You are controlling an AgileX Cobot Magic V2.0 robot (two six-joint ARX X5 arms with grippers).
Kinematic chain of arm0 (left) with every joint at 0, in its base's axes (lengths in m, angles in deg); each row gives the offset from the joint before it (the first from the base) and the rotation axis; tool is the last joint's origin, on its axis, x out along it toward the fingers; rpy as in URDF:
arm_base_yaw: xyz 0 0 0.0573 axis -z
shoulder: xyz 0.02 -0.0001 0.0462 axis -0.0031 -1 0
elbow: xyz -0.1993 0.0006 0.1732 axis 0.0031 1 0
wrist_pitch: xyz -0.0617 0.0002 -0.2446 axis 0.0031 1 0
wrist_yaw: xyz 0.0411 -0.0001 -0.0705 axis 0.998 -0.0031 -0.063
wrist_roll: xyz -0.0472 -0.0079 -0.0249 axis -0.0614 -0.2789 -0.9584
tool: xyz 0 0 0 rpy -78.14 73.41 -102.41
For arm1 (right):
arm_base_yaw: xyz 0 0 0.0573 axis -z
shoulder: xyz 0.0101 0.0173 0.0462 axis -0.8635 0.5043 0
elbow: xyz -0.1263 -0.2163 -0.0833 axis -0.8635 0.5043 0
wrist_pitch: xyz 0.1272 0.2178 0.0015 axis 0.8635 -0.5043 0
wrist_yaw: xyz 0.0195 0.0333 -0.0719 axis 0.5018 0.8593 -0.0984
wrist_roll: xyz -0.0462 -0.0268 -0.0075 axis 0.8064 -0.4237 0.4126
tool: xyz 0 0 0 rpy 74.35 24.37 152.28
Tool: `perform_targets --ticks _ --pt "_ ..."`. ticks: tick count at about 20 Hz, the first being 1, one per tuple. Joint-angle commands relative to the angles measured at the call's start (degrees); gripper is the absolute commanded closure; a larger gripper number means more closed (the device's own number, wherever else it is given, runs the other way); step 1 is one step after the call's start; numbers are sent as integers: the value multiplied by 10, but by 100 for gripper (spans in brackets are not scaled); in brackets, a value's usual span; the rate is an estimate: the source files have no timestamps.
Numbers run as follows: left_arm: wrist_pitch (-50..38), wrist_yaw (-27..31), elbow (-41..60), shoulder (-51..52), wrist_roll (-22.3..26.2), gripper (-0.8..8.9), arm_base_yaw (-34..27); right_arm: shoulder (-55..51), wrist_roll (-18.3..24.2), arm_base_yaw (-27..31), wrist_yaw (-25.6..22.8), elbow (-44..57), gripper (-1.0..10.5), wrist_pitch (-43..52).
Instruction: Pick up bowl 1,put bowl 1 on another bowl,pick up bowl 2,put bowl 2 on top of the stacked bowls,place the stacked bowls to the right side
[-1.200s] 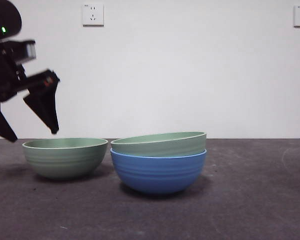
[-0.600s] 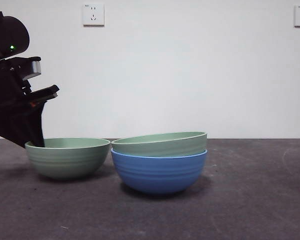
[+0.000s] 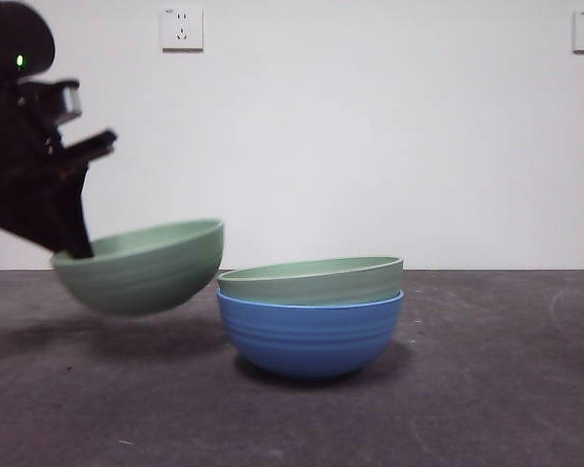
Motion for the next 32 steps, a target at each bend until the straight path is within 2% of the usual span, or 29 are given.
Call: perform_targets --ticks 1,7,10,14,20,26,27,30,32 --pt "4 -5 -5 27 -12 822 26 0 -4 -1 -2 0 725 3" --pt "31 0 -76 40 -28 821 126 0 -4 -1 -2 0 725 1" --pt "50 20 -125 19 -27 821 161 0 -4 -1 -2 0 725 -3" --pt "66 28 -161 -41 -27 821 186 0 -4 -1 -2 0 725 -5" --pt "65 30 -162 -118 -27 821 210 1 -4 -1 -2 0 725 -7" --pt "68 28 -162 -142 -23 811 214 1 -4 -1 -2 0 725 -8" --pt "70 28 -162 -142 -23 795 214 1 -4 -1 -2 0 725 -8" --pt "80 24 -162 -142 -23 564 214 1 -4 -1 -2 0 725 -8" --pt "83 23 -162 -141 -23 525 215 1 -4 -1 -2 0 724 -8"
